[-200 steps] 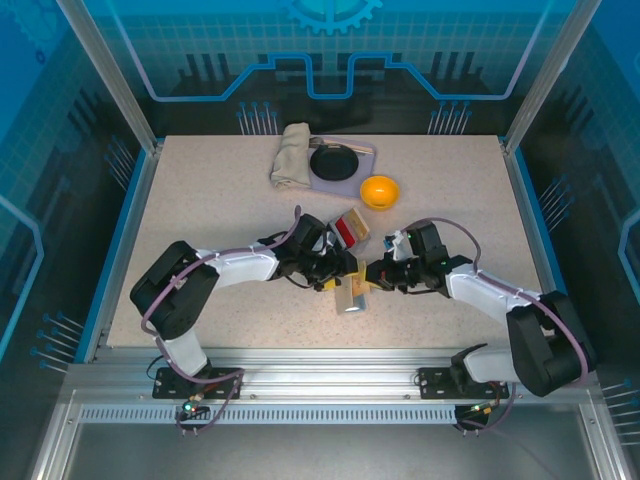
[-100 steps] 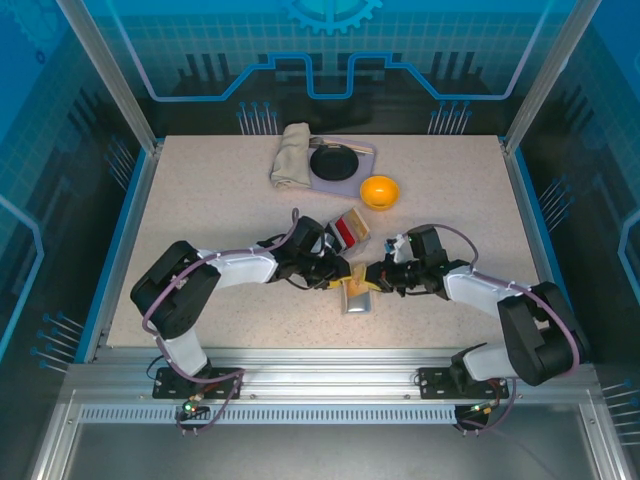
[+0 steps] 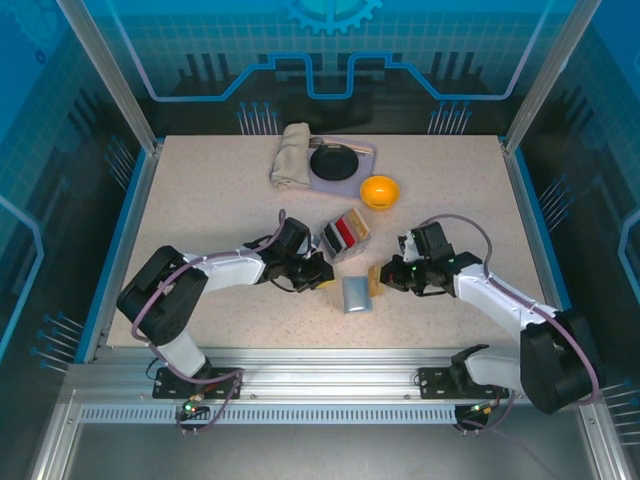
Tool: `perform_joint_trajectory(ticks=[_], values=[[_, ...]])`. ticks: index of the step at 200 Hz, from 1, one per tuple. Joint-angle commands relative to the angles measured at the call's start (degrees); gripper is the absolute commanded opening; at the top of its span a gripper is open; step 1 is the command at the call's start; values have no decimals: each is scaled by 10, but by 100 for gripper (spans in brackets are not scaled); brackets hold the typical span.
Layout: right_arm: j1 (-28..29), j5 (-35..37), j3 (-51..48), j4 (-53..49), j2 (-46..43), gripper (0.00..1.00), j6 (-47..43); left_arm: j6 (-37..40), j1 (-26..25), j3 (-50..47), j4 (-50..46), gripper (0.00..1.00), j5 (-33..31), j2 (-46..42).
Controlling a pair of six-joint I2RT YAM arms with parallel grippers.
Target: Put the credit cards into the card holder
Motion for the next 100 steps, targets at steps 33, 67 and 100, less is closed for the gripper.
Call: perform_joint_trajectory(ticks=[33,67,100], values=[[33,52,16,-30,36,2,-27,62,7,-16,-53,13,-20,-12],[40,43,18,-13,51,2,-29,62,7,-17,-50,13,-19,-4],[49,26,26,2,57,2,-22,61,7,-14,-50,13,-19,-1]])
